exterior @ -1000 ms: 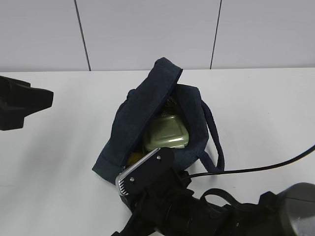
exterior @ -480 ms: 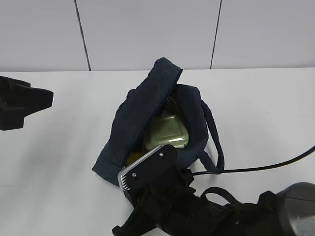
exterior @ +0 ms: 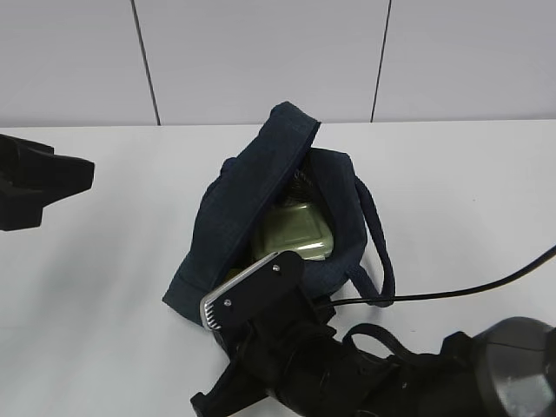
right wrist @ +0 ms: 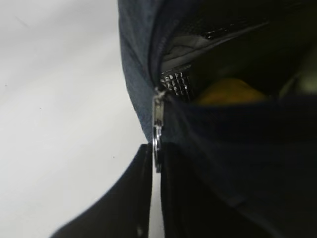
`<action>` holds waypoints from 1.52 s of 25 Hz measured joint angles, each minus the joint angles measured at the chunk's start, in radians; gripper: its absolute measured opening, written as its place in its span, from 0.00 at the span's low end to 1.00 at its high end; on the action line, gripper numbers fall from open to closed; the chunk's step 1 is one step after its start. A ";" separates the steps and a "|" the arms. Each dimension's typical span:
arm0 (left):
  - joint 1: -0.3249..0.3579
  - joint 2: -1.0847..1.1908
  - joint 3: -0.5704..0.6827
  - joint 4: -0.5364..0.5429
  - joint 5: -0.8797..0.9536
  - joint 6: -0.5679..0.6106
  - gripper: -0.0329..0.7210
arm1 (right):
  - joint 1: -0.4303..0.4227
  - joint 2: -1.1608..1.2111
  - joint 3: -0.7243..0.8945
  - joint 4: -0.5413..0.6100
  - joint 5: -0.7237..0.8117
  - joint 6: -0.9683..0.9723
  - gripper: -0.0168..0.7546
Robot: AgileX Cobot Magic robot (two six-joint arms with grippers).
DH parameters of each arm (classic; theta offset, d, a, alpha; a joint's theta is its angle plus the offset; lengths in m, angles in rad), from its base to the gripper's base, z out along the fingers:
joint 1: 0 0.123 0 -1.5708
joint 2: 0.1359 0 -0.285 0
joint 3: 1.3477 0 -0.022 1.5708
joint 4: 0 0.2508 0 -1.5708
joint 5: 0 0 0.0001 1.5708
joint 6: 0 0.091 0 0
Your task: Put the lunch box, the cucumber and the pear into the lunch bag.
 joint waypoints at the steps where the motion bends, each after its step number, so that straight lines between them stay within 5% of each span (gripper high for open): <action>1: 0.000 0.000 0.000 0.000 0.000 0.000 0.48 | 0.000 0.000 0.000 0.011 0.000 -0.015 0.10; 4: 0.000 0.000 0.000 0.000 0.001 0.000 0.48 | 0.000 0.000 0.000 0.033 0.000 -0.036 0.02; 31: 0.000 0.000 0.000 0.000 0.009 0.001 0.46 | 0.000 -0.290 -0.045 0.054 0.291 -0.214 0.02; 38: 0.000 0.000 0.000 0.000 0.054 0.002 0.44 | 0.000 -0.294 -0.120 0.320 0.293 -0.532 0.02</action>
